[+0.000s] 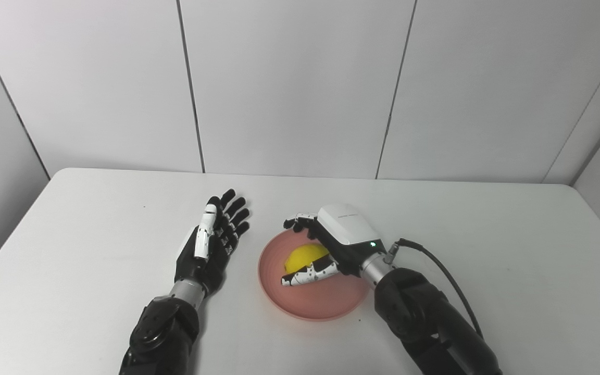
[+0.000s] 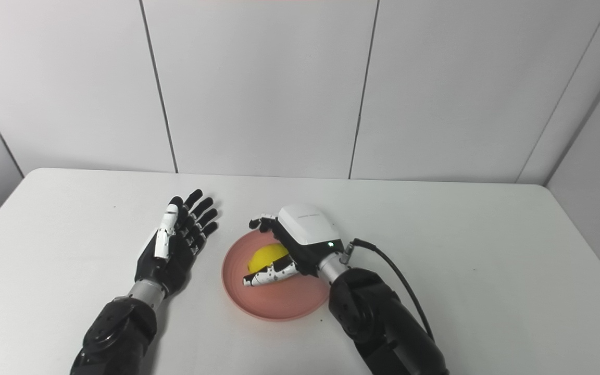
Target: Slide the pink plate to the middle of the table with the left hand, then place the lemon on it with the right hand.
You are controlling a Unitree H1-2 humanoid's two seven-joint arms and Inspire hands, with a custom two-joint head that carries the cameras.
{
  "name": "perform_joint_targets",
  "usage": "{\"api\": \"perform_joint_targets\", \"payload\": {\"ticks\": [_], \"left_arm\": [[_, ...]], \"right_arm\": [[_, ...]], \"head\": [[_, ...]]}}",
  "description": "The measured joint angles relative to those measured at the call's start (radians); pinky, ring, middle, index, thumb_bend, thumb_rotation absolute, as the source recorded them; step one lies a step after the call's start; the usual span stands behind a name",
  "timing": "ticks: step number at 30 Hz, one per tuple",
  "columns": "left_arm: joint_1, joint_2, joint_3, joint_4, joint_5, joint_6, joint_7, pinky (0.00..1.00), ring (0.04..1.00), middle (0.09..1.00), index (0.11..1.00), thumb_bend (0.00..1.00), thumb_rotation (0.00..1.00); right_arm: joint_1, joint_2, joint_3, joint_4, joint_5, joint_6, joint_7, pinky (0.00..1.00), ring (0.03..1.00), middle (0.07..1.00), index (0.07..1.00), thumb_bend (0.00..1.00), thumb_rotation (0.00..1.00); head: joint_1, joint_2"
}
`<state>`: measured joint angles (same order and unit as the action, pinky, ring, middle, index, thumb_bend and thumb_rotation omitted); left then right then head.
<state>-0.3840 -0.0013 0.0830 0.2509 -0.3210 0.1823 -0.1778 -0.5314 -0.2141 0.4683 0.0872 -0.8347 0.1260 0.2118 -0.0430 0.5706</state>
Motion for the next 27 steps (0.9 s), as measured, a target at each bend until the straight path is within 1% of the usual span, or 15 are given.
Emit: {"api": "perform_joint_targets", "payload": {"ticks": [2, 8, 12, 17, 21, 27], "left_arm": [[0.000, 0.000, 0.000, 0.001, 0.000, 0.000, 0.000, 0.96, 0.946, 0.946, 0.935, 0.44, 1.00], [0.000, 0.000, 0.000, 0.001, 0.000, -0.001, 0.000, 0.96, 0.947, 0.946, 0.937, 0.43, 1.00], [0.000, 0.000, 0.000, 0.002, -0.001, -0.001, -0.002, 0.95, 0.946, 0.946, 0.936, 0.44, 1.00], [0.000, 0.000, 0.000, 0.002, -0.001, -0.001, -0.003, 0.96, 0.951, 0.950, 0.942, 0.44, 1.00], [0.000, 0.002, 0.000, 0.008, -0.001, -0.009, -0.009, 0.96, 0.950, 0.951, 0.940, 0.44, 1.00], [0.000, 0.001, 0.003, 0.008, -0.002, -0.009, -0.008, 0.96, 0.949, 0.950, 0.940, 0.43, 1.00]], "right_arm": [[0.001, 0.000, -0.004, -0.003, 0.003, 0.000, 0.000, 0.56, 0.667, 0.751, 0.766, 1.00, 0.55], [0.004, -0.001, -0.015, -0.032, 0.022, 0.000, 0.009, 0.65, 0.730, 0.787, 0.796, 1.00, 0.58], [0.005, -0.002, -0.027, -0.045, 0.032, 0.000, 0.013, 0.66, 0.740, 0.789, 0.808, 1.00, 0.59], [0.011, -0.001, -0.064, -0.074, 0.068, 0.000, 0.012, 0.66, 0.734, 0.782, 0.805, 1.00, 0.60], [0.030, -0.002, -0.099, -0.093, 0.106, -0.001, 0.004, 0.67, 0.735, 0.779, 0.797, 1.00, 0.59], [0.054, -0.007, -0.149, -0.143, 0.141, -0.002, -0.016, 0.69, 0.754, 0.787, 0.808, 1.00, 0.61]], "head": [[0.000, -0.002], [-0.002, -0.003], [-0.002, -0.003], [-0.008, -0.005], [-0.009, -0.005], [-0.011, -0.006]]}}
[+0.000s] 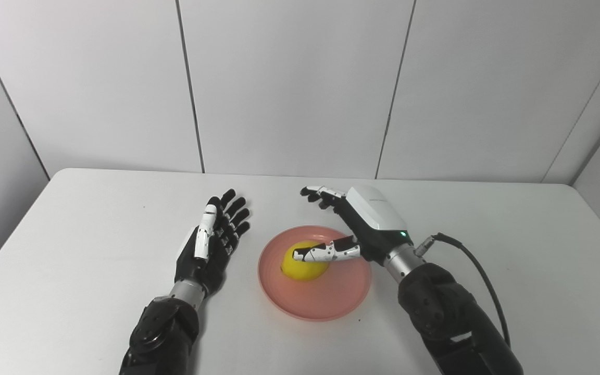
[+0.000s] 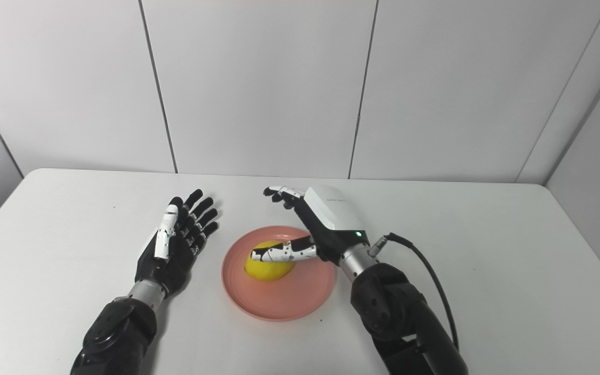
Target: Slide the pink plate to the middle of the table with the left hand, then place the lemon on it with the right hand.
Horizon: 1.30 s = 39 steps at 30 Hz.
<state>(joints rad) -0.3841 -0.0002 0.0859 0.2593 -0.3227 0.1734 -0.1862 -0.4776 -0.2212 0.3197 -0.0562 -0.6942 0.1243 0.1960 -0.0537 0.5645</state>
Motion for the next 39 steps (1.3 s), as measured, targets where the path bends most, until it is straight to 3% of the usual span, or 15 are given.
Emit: {"api": "perform_joint_targets", "payload": {"ticks": [7, 15, 20, 23, 29, 39], "left_arm": [[-0.001, -0.001, 0.002, 0.003, 0.000, 0.000, 0.000, 0.95, 0.944, 0.947, 0.937, 0.44, 1.00], [-0.001, 0.001, 0.002, 0.010, 0.000, -0.010, -0.009, 0.96, 0.945, 0.948, 0.938, 0.44, 1.00], [-0.001, 0.001, 0.002, 0.009, 0.000, -0.010, -0.009, 0.97, 0.953, 0.956, 0.946, 0.44, 1.00], [-0.001, 0.003, 0.002, 0.009, 0.000, -0.010, -0.014, 0.97, 0.953, 0.955, 0.944, 0.44, 1.00], [-0.001, 0.007, 0.004, 0.009, 0.000, -0.011, -0.018, 0.97, 0.955, 0.955, 0.946, 0.44, 1.00], [-0.001, 0.013, 0.003, 0.009, 0.000, -0.010, -0.019, 0.97, 0.957, 0.957, 0.947, 0.44, 1.00]], "right_arm": [[0.025, -0.002, -0.062, -0.037, 0.019, 0.000, -0.021, 0.68, 0.746, 0.777, 0.794, 1.00, 0.65], [0.072, 0.004, -0.143, -0.047, 0.076, 0.000, -0.098, 0.69, 0.760, 0.790, 0.810, 0.98, 0.69], [0.117, 0.023, -0.177, -0.059, 0.104, 0.000, -0.148, 0.71, 0.787, 0.815, 0.834, 0.90, 0.75], [0.141, 0.044, -0.202, -0.059, 0.127, 0.000, -0.183, 0.73, 0.816, 0.841, 0.863, 0.89, 0.85], [0.186, 0.087, -0.222, -0.059, 0.159, 0.001, -0.209, 0.81, 0.879, 0.901, 0.917, 0.86, 0.98], [0.210, 0.120, -0.252, -0.040, 0.209, 0.001, -0.247, 0.87, 0.919, 0.932, 0.945, 0.80, 1.00]], "head": [[-0.006, -0.003], [-0.006, -0.005], [-0.009, -0.006], [-0.011, -0.006], [-0.015, -0.006], [-0.012, -0.008]]}}
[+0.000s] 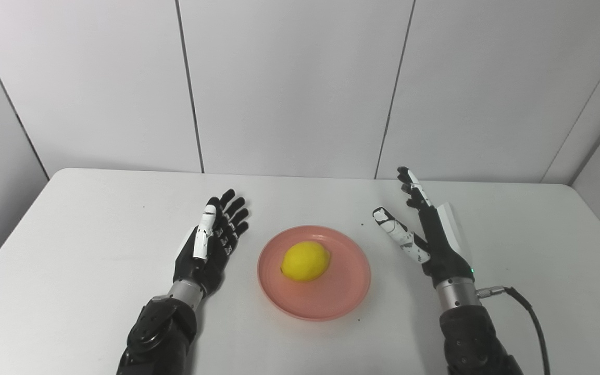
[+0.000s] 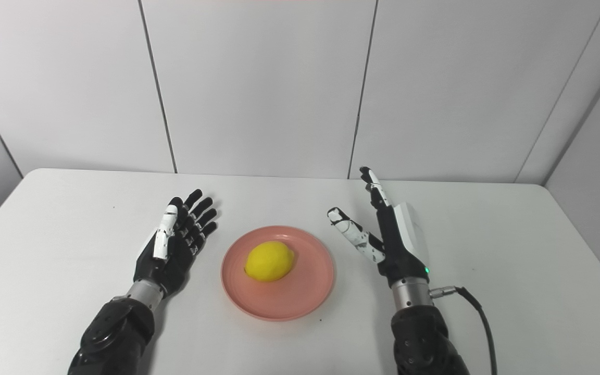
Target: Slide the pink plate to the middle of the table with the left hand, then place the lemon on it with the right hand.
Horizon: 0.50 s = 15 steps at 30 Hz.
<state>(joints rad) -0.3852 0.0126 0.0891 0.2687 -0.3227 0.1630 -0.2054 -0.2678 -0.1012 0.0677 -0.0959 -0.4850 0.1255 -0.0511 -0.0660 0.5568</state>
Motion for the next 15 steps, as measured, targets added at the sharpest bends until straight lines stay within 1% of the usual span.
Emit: {"api": "perform_joint_targets", "payload": {"ticks": [7, 11, 13, 15], "left_arm": [[0.005, 0.001, 0.000, -0.009, 0.000, 0.003, 0.001, 0.98, 0.965, 0.967, 0.956, 0.43, 1.00], [0.009, 0.001, -0.001, -0.014, 0.000, 0.004, 0.001, 0.99, 0.968, 0.970, 0.960, 0.43, 1.00], [0.011, 0.001, -0.002, -0.020, 0.001, 0.009, 0.002, 0.99, 0.968, 0.970, 0.960, 0.43, 1.00], [0.016, 0.001, -0.003, -0.032, 0.001, 0.017, 0.004, 0.99, 0.968, 0.970, 0.961, 0.43, 1.00]], "right_arm": [[0.016, 0.032, -0.032, 0.043, 0.094, -0.002, -0.013, 0.87, 0.920, 0.935, 0.948, 0.82, 1.00], [0.017, 0.044, -0.037, 0.059, 0.146, -0.006, -0.023, 0.86, 0.927, 0.937, 0.953, 0.79, 1.00], [0.017, 0.047, -0.036, 0.068, 0.155, -0.015, -0.029, 0.86, 0.921, 0.940, 0.949, 0.76, 1.00], [0.020, 0.049, -0.034, 0.078, 0.160, -0.016, -0.030, 0.85, 0.919, 0.940, 0.947, 0.76, 1.00]], "head": [[0.005, 0.000], [0.005, -0.002], [0.006, -0.002], [0.008, -0.002]]}}
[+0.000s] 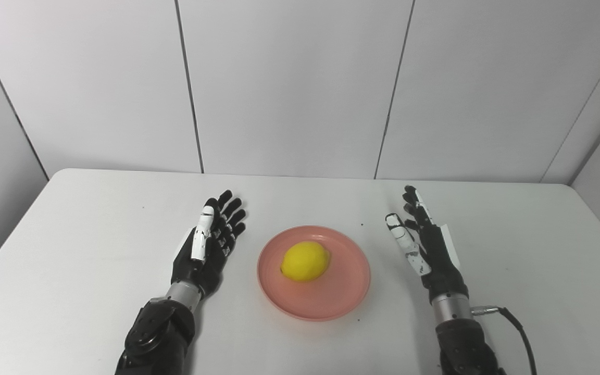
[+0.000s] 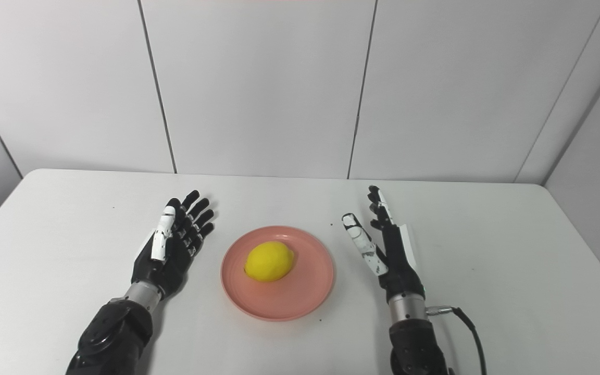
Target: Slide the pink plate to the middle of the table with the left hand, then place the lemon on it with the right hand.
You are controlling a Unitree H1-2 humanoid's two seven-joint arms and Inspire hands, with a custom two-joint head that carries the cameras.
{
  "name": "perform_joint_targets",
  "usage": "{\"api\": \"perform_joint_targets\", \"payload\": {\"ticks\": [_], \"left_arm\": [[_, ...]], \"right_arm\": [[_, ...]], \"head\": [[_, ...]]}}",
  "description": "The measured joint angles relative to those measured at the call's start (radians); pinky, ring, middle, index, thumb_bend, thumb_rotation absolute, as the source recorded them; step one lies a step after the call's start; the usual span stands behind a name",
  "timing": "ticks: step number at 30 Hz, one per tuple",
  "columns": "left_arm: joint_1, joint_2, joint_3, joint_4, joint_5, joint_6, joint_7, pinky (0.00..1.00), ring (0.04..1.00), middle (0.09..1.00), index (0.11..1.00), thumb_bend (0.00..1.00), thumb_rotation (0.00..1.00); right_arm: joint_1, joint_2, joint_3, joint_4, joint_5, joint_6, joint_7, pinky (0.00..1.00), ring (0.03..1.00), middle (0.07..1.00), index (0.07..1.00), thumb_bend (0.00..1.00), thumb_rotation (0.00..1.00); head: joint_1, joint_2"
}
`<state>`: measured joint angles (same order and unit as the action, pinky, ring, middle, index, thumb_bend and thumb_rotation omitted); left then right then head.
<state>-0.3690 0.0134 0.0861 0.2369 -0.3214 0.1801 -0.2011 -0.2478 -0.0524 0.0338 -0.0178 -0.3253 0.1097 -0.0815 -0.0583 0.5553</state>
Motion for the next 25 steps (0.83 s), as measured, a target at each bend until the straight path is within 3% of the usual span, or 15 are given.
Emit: {"api": "perform_joint_targets", "payload": {"ticks": [6, 15, 25], "left_arm": [[0.014, 0.000, -0.001, -0.022, 0.001, 0.006, 0.011, 0.99, 0.969, 0.970, 0.958, 0.43, 1.00], [0.030, -0.002, -0.007, -0.056, 0.005, 0.028, 0.035, 0.98, 0.968, 0.971, 0.962, 0.43, 1.00], [0.049, -0.013, -0.013, -0.088, 0.026, 0.040, 0.052, 0.98, 0.968, 0.972, 0.960, 0.43, 1.00]], "right_arm": [[0.017, 0.027, -0.001, 0.014, 0.063, -0.003, -0.009, 0.92, 0.943, 0.959, 0.962, 0.71, 1.00], [0.028, 0.074, -0.006, 0.039, 0.174, -0.003, -0.006, 0.97, 0.971, 0.972, 0.977, 0.43, 1.00], [0.039, 0.101, -0.015, 0.040, 0.230, -0.003, -0.008, 0.99, 0.984, 0.982, 0.989, 0.27, 1.00]], "head": [[0.005, -0.002], [0.009, 0.000], [0.011, 0.002]]}}
